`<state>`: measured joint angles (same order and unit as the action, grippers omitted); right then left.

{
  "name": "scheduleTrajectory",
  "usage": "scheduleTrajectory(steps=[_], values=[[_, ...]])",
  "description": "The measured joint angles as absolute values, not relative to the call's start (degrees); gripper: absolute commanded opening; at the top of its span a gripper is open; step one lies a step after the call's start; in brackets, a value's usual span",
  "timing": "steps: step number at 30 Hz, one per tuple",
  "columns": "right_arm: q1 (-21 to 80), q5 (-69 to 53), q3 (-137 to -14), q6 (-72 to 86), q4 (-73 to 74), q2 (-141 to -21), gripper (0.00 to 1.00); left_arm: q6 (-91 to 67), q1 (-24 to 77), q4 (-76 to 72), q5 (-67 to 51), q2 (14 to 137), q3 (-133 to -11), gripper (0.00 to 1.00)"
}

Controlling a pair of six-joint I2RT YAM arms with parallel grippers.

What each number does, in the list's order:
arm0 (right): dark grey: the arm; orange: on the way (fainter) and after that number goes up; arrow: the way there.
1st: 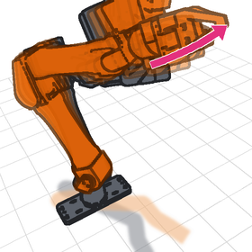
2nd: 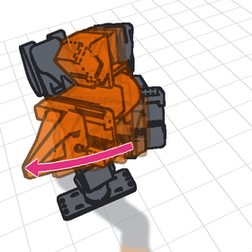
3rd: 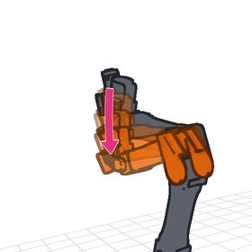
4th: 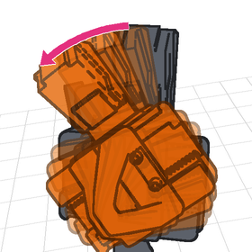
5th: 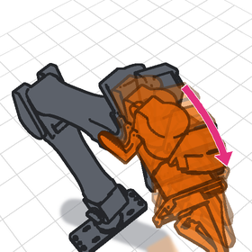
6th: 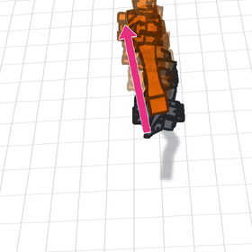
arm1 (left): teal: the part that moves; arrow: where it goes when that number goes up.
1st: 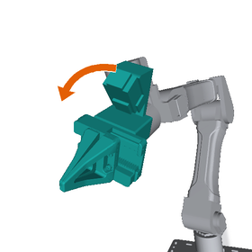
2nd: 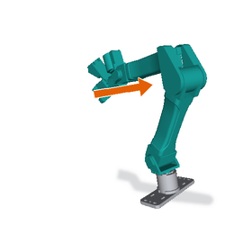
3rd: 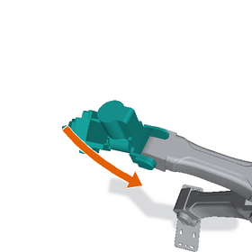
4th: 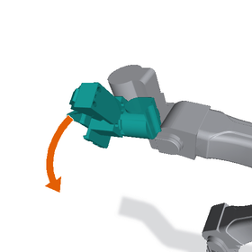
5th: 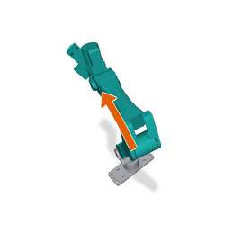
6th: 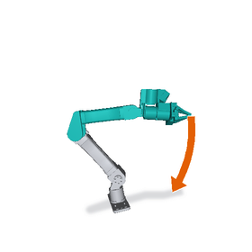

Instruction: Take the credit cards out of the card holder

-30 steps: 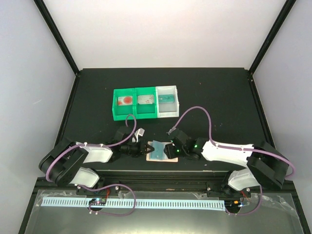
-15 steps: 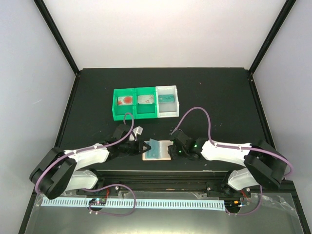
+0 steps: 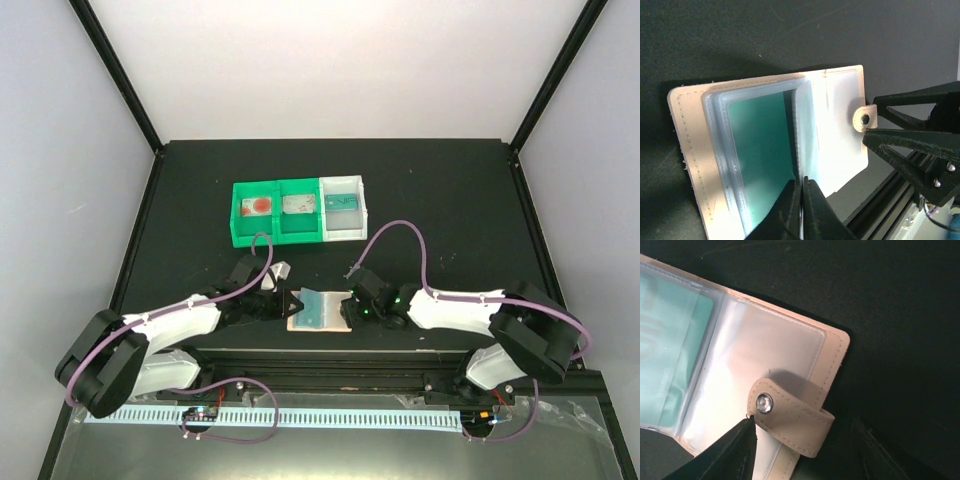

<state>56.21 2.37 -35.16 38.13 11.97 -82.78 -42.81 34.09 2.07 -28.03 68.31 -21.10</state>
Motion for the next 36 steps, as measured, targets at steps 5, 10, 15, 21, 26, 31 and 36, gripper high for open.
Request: scheduleTrajectory(steps=[5, 10, 15, 21, 26, 31, 36], values=[[56.2, 1.4, -35.1, 37.3, 10.0, -83.9, 0.44, -43.2, 34.1, 1.7, -28.8, 68.3, -21.1, 0.23], [56.2, 1.0, -34.8, 37.2, 8.6, -84.1, 0.44, -45.2, 34.1, -1.6, -30.8, 68.2, -20.9, 0.30], [56.2, 0.9, -32.5, 37.4, 6.3, -82.6, 0.42, -48.4, 34.6, -6.9, -32.7, 68.3, -19.9, 0.31], [56.2, 1.0, -31.2, 37.6, 6.0, -80.3, 0.41, -52.8, 37.1, -14.4, -34.3, 70.8, -19.2, 0.34], [56.2, 2.6, -31.1, 37.6, 7.4, -75.5, 0.41, -54.5, 39.5, -17.8, -35.2, 72.4, -19.3, 0.36], [56.2, 4.8, -31.1, 37.6, 9.7, -68.6, 0.41, -55.0, 40.2, -18.9, -35.2, 72.8, -19.3, 0.40], [56.2, 5.1, -31.1, 37.3, 10.1, -65.6, 0.39, -54.8, 40.2, -19.6, -35.2, 72.8, -19.3, 0.41]])
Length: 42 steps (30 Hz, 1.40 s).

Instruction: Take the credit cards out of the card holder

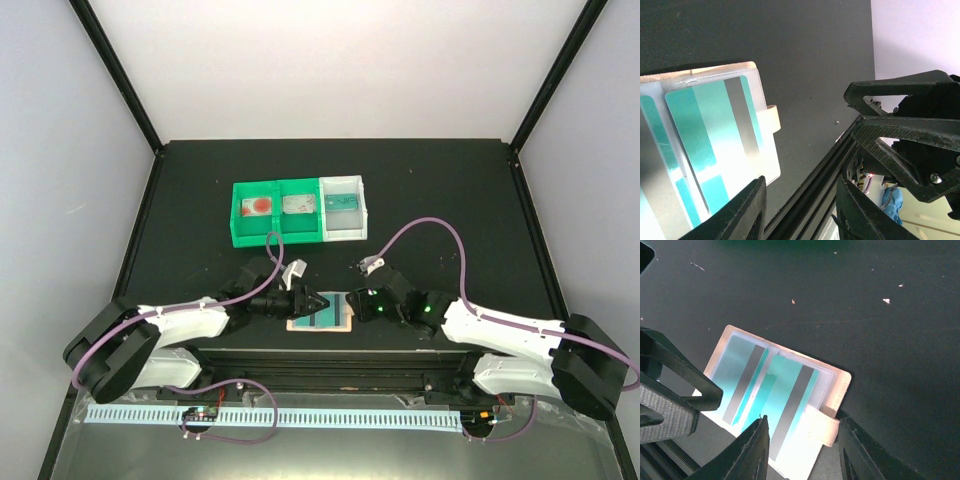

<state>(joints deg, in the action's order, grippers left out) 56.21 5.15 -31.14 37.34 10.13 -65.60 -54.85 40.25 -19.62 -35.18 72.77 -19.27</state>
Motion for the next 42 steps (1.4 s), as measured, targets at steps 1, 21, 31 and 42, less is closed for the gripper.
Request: scheduleTrajectory(steps=[1, 21, 31, 42], values=[[56.2, 5.2, -31.1, 37.3, 10.3, -65.6, 0.39, -54.8, 40.3, -19.8, -35.2, 72.8, -19.3, 0.42], [56.2, -5.3, -29.3, 40.7, 1.3, -74.9, 0.18, -50.4, 39.0, -18.3, -28.9, 76.6, -18.7, 0.48], [56.2, -4.7, -29.3, 41.5, -0.3, -79.1, 0.18, -49.8, 37.9, -18.3, -28.4, 78.1, -18.3, 0.49], [56.2, -4.7, -28.8, 41.9, -2.8, -81.0, 0.16, -49.7, 37.9, -18.4, -28.5, 78.1, -18.3, 0.49]])
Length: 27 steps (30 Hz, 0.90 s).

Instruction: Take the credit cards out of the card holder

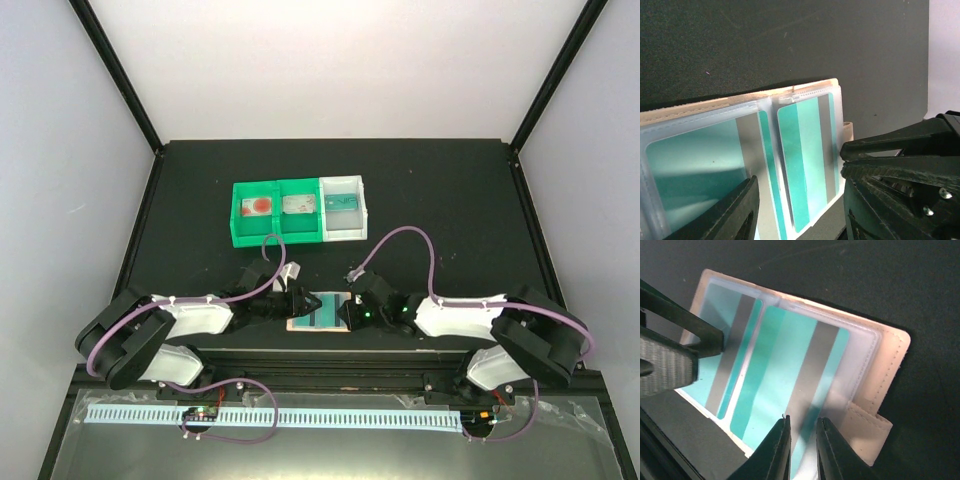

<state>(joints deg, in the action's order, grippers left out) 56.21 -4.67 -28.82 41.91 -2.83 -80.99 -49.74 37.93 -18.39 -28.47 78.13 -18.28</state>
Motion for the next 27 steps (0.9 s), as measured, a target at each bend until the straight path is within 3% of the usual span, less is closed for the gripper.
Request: scheduleTrajectory(steps=[15, 27], values=[[56.2, -3.9, -27.3, 43.6, -6.0, -82.8, 0.13, -55.8, 38.6, -29.6, -30.3, 83.0, -16.0, 0.45], [56.2, -3.7, -26.2, 44.0, -8.3, -82.8, 0.13, -57.5, 38.8, -32.3, -31.0, 86.3, -16.9, 0.30]])
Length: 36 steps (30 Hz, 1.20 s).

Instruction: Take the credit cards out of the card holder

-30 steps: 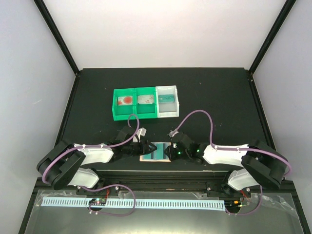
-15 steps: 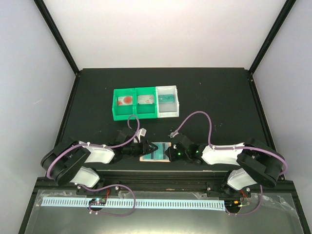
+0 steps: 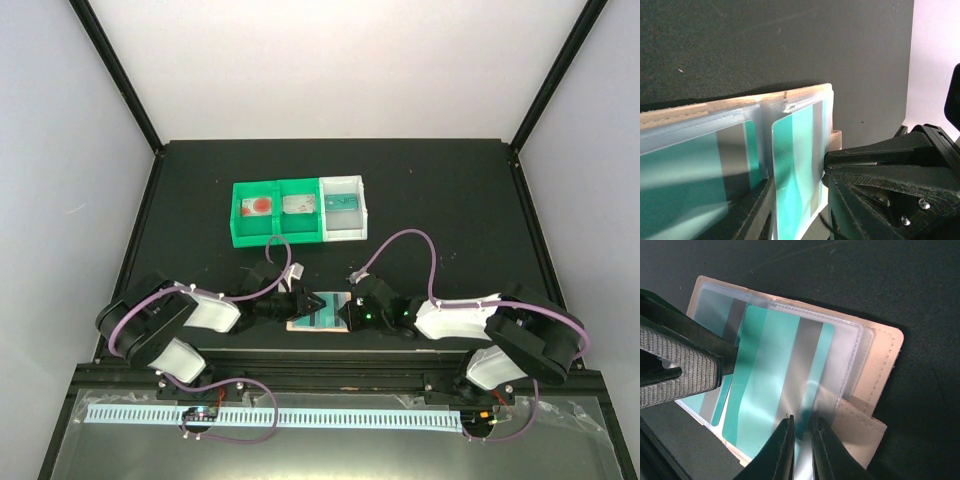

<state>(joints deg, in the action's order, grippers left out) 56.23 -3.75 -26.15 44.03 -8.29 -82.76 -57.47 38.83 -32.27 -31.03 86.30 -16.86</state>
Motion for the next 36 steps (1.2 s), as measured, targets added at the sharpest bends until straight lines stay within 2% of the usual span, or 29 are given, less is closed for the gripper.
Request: scheduleTrajectory(steps=[4, 9, 10, 31, 34, 36], values=[[56.2, -3.7, -26.0, 44.1, -8.6, -82.8, 0.13, -57.2, 38.9, -31.1, -30.9, 86.4, -17.1, 0.20], [56.2, -3.7, -25.8, 44.1, -9.1, -82.8, 0.13, -56.6, 38.9, -29.3, -30.7, 86.3, -17.2, 0.02], [56.2, -3.7, -25.8, 44.0, -9.1, -82.8, 0.12, -56.4, 38.9, -28.8, -30.6, 86.2, -17.3, 0.02], [56.2, -3.5, -25.6, 44.1, -11.7, -84.2, 0.11, -51.8, 37.6, -21.1, -29.9, 82.1, -17.8, 0.02], [56.2, -3.5, -26.0, 44.1, -11.9, -84.8, 0.11, -51.7, 37.5, -21.1, -29.9, 82.1, -17.8, 0.06], [56.2, -3.5, -26.4, 44.1, -11.9, -85.1, 0.11, -51.8, 37.5, -21.3, -29.9, 82.1, -17.8, 0.13]])
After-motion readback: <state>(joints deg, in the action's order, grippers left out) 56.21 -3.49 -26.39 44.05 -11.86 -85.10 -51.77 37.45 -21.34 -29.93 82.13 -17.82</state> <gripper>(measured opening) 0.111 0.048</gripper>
